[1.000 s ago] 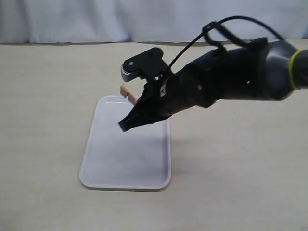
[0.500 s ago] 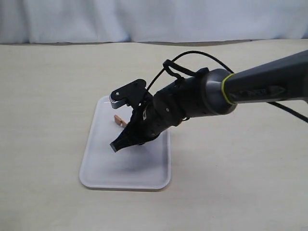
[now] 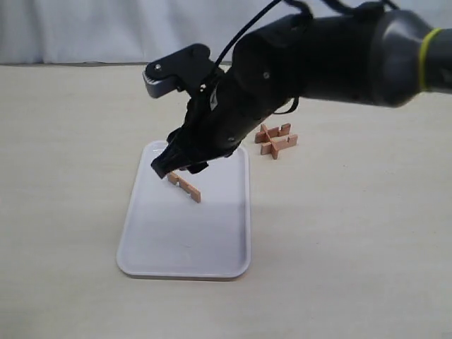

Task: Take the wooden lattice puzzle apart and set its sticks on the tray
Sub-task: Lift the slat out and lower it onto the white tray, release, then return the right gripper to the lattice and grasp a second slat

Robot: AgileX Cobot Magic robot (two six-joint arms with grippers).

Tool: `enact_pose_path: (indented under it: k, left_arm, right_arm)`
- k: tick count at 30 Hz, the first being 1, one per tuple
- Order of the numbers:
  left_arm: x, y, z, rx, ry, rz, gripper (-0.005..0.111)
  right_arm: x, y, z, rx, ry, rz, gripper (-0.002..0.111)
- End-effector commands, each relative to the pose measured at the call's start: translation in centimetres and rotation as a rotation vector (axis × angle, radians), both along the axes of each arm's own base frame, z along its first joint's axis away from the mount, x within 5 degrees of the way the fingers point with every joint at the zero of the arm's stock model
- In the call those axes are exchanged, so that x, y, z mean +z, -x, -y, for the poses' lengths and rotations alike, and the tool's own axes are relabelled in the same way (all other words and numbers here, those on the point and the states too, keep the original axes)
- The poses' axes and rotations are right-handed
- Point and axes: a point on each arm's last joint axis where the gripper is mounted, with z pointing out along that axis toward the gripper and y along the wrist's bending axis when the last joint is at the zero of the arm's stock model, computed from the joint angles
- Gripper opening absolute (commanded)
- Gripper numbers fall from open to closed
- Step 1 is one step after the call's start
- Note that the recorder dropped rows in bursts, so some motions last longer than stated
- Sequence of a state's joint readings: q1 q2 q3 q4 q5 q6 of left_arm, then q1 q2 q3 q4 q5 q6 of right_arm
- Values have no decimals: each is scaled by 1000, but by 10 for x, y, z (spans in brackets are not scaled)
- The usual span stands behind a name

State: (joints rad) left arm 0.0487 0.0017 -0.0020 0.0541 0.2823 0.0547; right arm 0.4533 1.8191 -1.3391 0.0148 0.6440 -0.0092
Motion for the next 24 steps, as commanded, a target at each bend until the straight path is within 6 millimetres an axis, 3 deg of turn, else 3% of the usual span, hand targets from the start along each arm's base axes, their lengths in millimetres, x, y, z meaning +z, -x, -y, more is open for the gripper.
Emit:
enact_pose_path:
  k: [1, 5, 8, 16, 24]
  left_arm:
    - [0, 0, 0, -7, 1, 5, 0]
    - [0, 0, 0, -7, 1, 5, 0]
    - [0, 0, 0, -7, 1, 5, 0]
    - [0, 0, 0, -7, 1, 5, 0]
    - [0, 0, 0, -8, 1, 11, 0]
  right_arm:
    - [36, 9, 20, -3, 56, 69, 52]
    - [45, 5, 50, -94, 69, 64, 52]
    - [33, 0, 78, -175, 73, 44, 52]
    - [-32, -7, 138, -393, 6, 67, 52]
    - [-90, -22, 143, -415, 4, 17, 52]
